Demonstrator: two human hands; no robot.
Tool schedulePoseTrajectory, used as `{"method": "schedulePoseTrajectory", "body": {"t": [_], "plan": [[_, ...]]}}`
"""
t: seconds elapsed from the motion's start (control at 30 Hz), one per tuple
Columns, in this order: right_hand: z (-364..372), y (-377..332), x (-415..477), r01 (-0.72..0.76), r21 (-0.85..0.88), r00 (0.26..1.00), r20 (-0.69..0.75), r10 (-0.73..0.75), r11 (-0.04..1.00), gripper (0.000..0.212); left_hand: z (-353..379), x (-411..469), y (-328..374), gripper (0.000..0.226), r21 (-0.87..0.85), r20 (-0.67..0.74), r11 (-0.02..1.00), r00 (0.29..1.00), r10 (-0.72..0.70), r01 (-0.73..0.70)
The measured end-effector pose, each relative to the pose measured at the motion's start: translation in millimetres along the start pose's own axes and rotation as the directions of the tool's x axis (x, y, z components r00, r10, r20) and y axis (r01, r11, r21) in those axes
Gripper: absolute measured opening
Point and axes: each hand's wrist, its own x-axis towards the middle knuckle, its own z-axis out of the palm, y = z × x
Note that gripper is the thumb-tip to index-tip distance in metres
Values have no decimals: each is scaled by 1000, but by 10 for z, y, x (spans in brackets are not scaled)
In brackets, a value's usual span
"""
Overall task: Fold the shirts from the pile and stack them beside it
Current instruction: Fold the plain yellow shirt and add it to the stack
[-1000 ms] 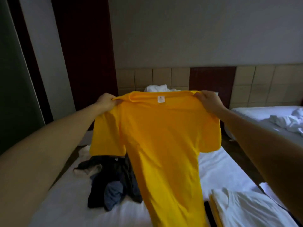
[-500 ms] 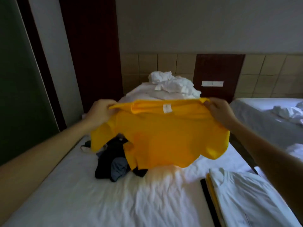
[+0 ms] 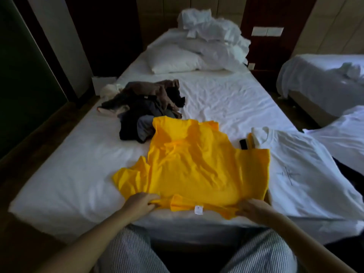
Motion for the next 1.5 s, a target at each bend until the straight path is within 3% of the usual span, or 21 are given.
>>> {"method": "schedulePoseTrajectory", "body": {"t": [0.03,0.07,0.17,0.3,0.4,0.47,0.53,0.57,0.63,0.7,0.77,0.83,0.93,0.97,1.1,1.17,1.27,1.4,1.5], "plan": [[86,44,3,18,-20,1000,5,-18,1000,137,39,-44,-10,42,-4,-13,1000,1000,-1,1],[114,47,-11,20,-36,1000,-1,-21,999,127,63,-82,-24,44,9,-14,1000,1000,19,-19],[99,-61,-8,55,-145,992,-104,-71,988,74,131,-154,-53,49,20,-13,998,998,62,-61],[41,-352,141,94,-284,996,31,-88,954,98,207,-181,-113,57,-121,-5,990,997,76,-76],[30,-703,294,140,-358,990,19,-143,923,74,175,-230,-171,65,-351,0,930,993,114,-107],[32,-975,399,191,-363,971,-64,-229,912,81,184,-251,-231,58,-555,-222,830,972,-78,-60],[64,-1315,503,286,-253,938,-122,-324,924,101,148,-197,-308,50,-686,-442,726,774,-454,34],[95,-1513,564,332,-184,921,-149,-361,925,103,90,-141,-353,48,-758,-418,640,662,-623,124],[223,-1903,704,399,-103,888,-203,-412,911,97,-34,37,-484,52,-906,-140,318,510,-849,280],[384,-2225,826,396,-64,887,-232,-400,916,80,-180,183,-605,64,-960,146,-13,461,-875,280],[566,-2462,949,338,-128,902,-240,-359,933,80,-278,326,-712,61,-970,233,-161,532,-814,180],[682,-2593,1035,256,-189,934,-205,-293,948,105,-376,374,-680,26,-963,271,-200,646,-714,182],[843,-2720,1173,120,-183,957,-241,-162,976,122,-472,335,-665,12,-935,354,-241,725,-591,260],[836,-2773,1191,117,-157,961,-232,-152,981,119,-448,319,-729,9,-936,349,-257,728,-590,241],[793,-2898,1211,72,-144,954,-278,-111,987,73,-278,54,-980,40,-927,317,-361,735,-600,105],[759,-2866,1143,66,-149,955,-278,-106,987,65,-204,-91,-1050,40,-931,287,-357,746,-601,70],[754,-2735,1087,212,-169,923,-289,-254,963,65,-183,-189,-1143,42,-939,281,-333,757,-589,90],[815,-2661,1052,197,-239,890,-364,-276,951,68,-413,-107,-1130,17,-930,335,-314,793,-509,192],[851,-2724,1076,179,-194,871,-425,-247,965,59,-646,45,-1081,27,-933,359,-167,826,-434,318]]}}
